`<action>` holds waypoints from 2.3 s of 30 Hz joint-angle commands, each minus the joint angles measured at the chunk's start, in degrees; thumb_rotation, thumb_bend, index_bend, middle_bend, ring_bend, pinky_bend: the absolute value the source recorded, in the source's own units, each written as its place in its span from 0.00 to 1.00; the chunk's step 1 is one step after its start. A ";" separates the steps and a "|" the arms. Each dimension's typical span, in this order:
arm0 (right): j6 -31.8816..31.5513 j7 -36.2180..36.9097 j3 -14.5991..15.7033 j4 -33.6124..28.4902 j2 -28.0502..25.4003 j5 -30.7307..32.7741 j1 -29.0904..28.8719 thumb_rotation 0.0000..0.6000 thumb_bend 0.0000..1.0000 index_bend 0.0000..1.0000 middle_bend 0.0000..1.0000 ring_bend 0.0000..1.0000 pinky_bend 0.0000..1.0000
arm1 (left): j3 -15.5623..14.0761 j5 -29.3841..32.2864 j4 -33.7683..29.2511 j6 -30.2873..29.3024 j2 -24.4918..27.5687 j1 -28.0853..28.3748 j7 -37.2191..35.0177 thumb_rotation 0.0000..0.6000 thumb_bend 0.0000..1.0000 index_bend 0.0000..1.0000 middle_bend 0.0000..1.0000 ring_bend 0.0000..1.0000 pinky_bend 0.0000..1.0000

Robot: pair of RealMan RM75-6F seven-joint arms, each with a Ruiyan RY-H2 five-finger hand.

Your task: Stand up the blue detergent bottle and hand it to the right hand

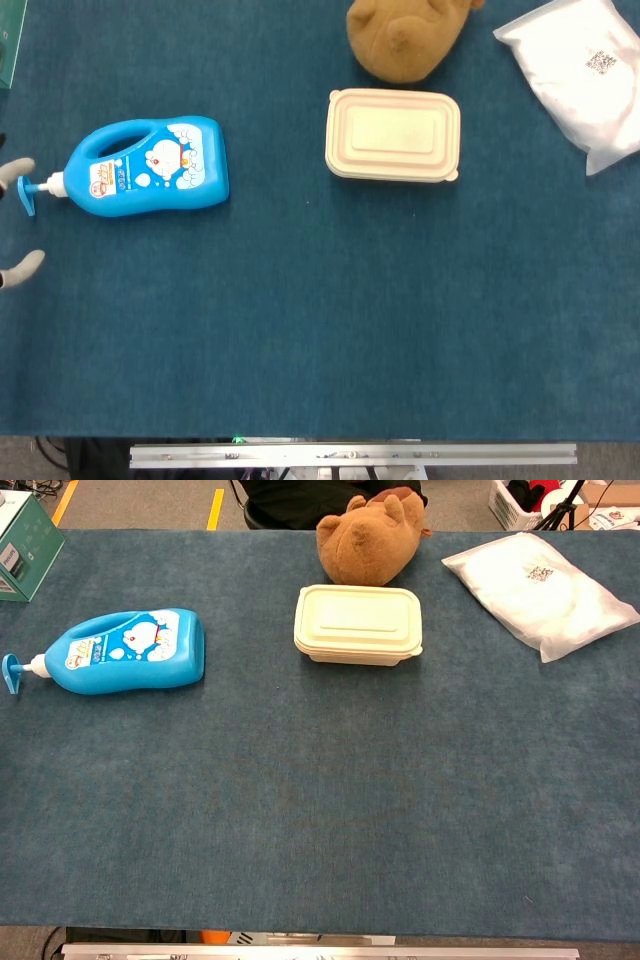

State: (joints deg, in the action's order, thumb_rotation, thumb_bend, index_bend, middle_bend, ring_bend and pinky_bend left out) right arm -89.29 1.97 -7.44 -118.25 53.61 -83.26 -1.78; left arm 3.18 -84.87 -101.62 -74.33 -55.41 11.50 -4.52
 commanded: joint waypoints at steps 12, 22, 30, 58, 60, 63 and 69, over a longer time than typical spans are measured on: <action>-0.77 2.03 0.35 0.67 -0.64 -0.29 0.87 1.00 0.11 0.06 0.21 0.11 0.26 | 2.15 12.46 7.62 14.82 -5.07 9.00 11.03 1.00 0.20 0.24 0.06 0.02 0.14; -1.20 3.96 0.45 1.83 -0.72 -0.03 1.46 1.00 0.12 0.06 0.21 0.11 0.26 | 3.21 23.39 14.66 20.55 -10.63 13.28 18.99 1.00 0.21 0.24 0.06 0.03 0.14; -1.10 5.09 0.43 2.59 -0.91 0.15 1.61 1.00 0.11 0.06 0.21 0.11 0.26 | 4.00 28.85 19.96 23.54 -15.84 16.53 21.76 1.00 0.21 0.29 0.07 0.05 0.14; -0.53 6.55 0.18 3.52 -1.18 1.60 1.85 1.00 0.11 0.06 0.21 0.11 0.26 | 4.18 38.89 37.33 27.46 -28.65 21.21 25.97 1.00 0.21 0.49 0.17 0.12 0.14; -0.69 6.65 0.16 3.48 -1.20 1.62 1.96 1.00 0.11 0.06 0.21 0.11 0.26 | 4.24 38.00 37.89 27.41 -29.37 21.27 25.19 1.00 0.23 0.51 0.19 0.14 0.14; -0.90 6.76 0.18 3.47 -1.28 1.60 2.15 1.00 0.11 0.06 0.21 0.11 0.26 | 4.08 36.73 38.64 27.60 -30.20 21.38 24.38 1.00 0.25 0.55 0.22 0.16 0.14; -1.86 7.49 0.08 3.65 -1.35 1.52 2.74 1.00 0.11 0.06 0.21 0.11 0.26 | 3.97 33.96 38.61 27.15 -30.65 21.39 22.72 1.00 0.31 0.61 0.26 0.18 0.14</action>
State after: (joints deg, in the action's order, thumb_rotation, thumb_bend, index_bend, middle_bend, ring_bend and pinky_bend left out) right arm -91.08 9.40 -7.35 -114.64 52.28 -81.73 0.89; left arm 7.16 -50.21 -62.83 -46.81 -86.04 32.96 18.73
